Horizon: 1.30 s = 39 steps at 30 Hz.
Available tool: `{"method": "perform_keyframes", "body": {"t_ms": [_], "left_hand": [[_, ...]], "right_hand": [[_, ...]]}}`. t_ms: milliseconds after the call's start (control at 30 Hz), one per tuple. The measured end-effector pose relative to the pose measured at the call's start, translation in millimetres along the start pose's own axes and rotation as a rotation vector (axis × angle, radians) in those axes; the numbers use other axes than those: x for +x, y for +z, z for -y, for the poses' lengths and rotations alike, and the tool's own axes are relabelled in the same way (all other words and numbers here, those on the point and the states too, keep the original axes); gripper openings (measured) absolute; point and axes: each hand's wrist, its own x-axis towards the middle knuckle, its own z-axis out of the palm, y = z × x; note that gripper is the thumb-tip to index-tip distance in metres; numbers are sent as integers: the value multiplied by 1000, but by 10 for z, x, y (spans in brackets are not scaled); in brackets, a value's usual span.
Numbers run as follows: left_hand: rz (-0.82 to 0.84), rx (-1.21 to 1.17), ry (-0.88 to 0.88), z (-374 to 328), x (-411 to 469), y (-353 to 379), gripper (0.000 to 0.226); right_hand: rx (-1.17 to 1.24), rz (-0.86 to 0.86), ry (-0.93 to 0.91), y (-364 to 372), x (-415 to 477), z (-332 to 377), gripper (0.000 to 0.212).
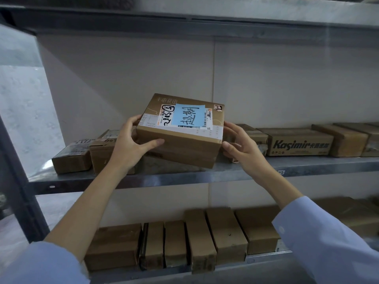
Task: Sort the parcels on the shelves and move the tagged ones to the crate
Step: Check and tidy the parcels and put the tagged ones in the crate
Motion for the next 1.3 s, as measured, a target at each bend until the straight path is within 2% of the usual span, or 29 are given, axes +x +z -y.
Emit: {"method": "perform_keyframes", "body": {"t_ms": [133,300,367,500,767,900,1033,1167,1300], "left_hand": [[42,-45,23,-36,24,-40,76],[162,-113,35,-36,112,-170,74],[201,-104,43,-46,145,-185,74],[184,-127,61,-91,183,-151,77],[88,-17,92,-122,197,-10,83],[133,-27,94,-136,203,51,92],[152,-78,81,-157,194,103,105],[169,-188,86,-166,178,131,95],[191,-199,113,-139,145,156,94]], "right_hand": [[-27,-69,-38,30,25,19,65],[-101,-46,4,-13,45,-20,109],[-114,-7,21,-35,42,-31,115],[-80,-40,38,-53,22,-40,110],[-140,-209,-14,-137,2,-55,78],[-117,-189,13,-192,-21,-92,67],[-91,-143,33,-235,-62,-79,72],[-115,-98,19,-228,-97,-20,86],[-93,-82,12,-166,-133,-13,86]]}}
